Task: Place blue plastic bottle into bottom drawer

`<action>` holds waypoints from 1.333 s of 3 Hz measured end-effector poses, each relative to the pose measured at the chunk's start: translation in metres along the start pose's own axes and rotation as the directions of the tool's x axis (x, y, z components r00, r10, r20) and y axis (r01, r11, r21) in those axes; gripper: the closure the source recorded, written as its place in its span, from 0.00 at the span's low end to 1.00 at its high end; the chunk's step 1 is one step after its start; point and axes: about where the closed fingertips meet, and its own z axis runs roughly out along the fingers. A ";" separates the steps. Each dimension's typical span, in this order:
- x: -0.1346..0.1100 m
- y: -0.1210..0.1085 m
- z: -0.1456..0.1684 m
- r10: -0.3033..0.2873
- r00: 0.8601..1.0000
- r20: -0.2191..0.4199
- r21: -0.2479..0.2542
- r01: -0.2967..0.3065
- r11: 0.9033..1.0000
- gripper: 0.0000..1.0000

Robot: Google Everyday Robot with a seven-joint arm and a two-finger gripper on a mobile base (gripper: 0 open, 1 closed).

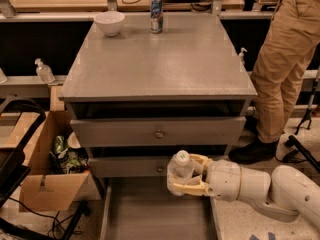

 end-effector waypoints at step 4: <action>0.235 0.006 0.173 0.055 0.998 -0.015 -0.203 -0.057 0.978 1.00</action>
Offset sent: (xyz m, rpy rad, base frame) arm 0.0556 0.1345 -0.2096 0.2401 0.1677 0.1170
